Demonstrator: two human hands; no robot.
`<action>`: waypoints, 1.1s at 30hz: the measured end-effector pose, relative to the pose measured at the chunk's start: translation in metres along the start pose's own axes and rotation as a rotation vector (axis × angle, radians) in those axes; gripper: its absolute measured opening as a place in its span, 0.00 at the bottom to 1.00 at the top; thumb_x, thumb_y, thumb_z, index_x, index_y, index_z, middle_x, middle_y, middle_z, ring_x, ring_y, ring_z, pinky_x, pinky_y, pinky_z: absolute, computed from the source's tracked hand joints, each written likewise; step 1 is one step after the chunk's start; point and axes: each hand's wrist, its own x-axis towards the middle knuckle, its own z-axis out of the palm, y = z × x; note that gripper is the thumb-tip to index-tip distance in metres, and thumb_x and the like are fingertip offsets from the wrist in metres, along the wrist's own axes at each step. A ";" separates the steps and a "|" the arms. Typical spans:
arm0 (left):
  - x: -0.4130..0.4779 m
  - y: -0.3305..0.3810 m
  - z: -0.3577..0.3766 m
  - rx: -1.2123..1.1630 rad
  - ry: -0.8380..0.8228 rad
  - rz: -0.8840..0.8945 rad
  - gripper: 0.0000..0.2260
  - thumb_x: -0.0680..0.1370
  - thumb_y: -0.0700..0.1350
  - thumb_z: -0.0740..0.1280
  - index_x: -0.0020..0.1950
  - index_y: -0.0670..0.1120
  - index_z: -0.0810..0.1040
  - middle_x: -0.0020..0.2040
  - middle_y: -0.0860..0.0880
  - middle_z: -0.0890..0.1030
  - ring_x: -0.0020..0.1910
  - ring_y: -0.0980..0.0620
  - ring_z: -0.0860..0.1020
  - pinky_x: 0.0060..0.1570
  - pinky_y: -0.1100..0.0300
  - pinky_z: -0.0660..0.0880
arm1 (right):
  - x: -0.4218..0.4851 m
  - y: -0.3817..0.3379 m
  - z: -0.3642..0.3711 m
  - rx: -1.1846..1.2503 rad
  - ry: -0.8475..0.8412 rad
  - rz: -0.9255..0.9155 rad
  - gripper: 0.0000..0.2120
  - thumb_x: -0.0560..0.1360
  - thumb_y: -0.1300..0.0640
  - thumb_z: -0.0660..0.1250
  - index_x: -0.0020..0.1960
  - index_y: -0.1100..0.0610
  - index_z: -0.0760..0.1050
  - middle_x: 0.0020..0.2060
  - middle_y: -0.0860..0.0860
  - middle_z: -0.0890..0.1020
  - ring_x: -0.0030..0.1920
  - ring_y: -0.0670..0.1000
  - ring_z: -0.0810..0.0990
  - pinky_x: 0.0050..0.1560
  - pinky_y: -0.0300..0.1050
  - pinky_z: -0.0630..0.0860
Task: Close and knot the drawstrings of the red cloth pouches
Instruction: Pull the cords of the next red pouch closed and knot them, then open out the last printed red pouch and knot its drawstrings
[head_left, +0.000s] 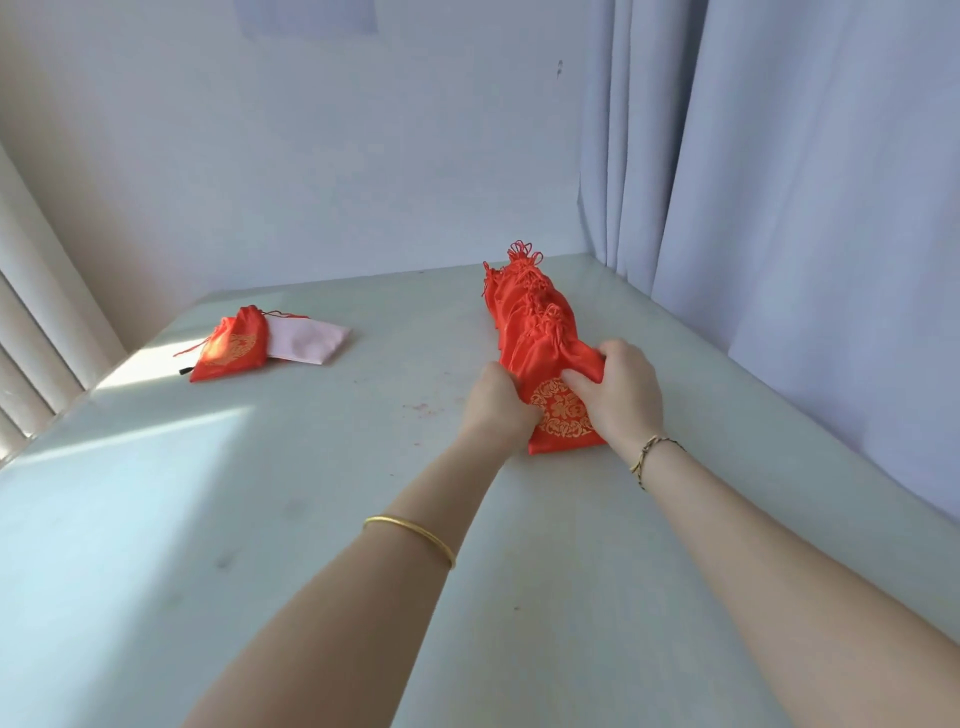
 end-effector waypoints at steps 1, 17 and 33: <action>0.000 0.002 0.000 0.008 -0.002 -0.007 0.15 0.70 0.37 0.67 0.52 0.43 0.66 0.51 0.39 0.78 0.49 0.38 0.80 0.48 0.43 0.78 | -0.001 -0.001 -0.001 -0.002 0.024 0.008 0.18 0.69 0.47 0.71 0.51 0.59 0.73 0.48 0.56 0.77 0.51 0.58 0.76 0.45 0.49 0.72; -0.011 -0.008 -0.019 -0.192 -0.037 -0.042 0.13 0.75 0.38 0.65 0.57 0.42 0.65 0.35 0.47 0.75 0.30 0.53 0.76 0.43 0.55 0.79 | -0.030 -0.029 -0.010 -0.153 0.350 -0.337 0.30 0.64 0.50 0.76 0.60 0.59 0.70 0.53 0.56 0.76 0.53 0.59 0.75 0.49 0.52 0.70; 0.079 -0.102 -0.138 0.625 0.283 -0.021 0.20 0.78 0.43 0.59 0.70 0.45 0.67 0.73 0.44 0.60 0.71 0.43 0.56 0.65 0.52 0.61 | -0.024 -0.129 0.113 0.015 -0.034 -0.390 0.17 0.72 0.64 0.62 0.61 0.59 0.69 0.55 0.56 0.73 0.55 0.58 0.72 0.53 0.53 0.70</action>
